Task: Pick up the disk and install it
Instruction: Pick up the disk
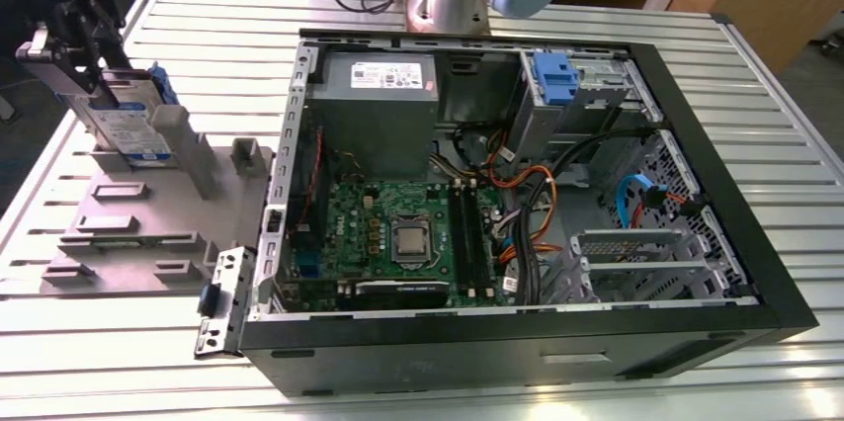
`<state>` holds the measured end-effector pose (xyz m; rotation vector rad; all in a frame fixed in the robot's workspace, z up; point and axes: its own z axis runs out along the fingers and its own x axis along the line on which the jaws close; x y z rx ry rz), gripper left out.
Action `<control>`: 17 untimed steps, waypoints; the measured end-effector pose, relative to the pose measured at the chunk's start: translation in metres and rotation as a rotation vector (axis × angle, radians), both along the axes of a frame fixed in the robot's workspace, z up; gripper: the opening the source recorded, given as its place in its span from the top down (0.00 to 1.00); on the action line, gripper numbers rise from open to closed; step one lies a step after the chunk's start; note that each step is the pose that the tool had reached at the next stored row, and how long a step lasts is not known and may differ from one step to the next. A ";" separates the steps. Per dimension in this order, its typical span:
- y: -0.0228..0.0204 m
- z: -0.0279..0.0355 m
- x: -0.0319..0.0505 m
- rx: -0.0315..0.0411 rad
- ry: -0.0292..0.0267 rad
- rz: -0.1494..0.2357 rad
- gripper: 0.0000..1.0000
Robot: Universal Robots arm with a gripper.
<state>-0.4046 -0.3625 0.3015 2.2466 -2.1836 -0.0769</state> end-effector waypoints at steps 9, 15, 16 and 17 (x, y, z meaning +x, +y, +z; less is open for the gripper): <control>0.0000 -0.0002 0.0000 0.0001 -0.0001 0.000 0.49; 0.0000 -0.0003 0.0000 0.0001 -0.0001 0.000 0.55; 0.0000 -0.0003 0.0000 0.0001 -0.0001 0.000 0.55; 0.0000 -0.0004 0.0000 0.0000 -0.0001 0.000 0.55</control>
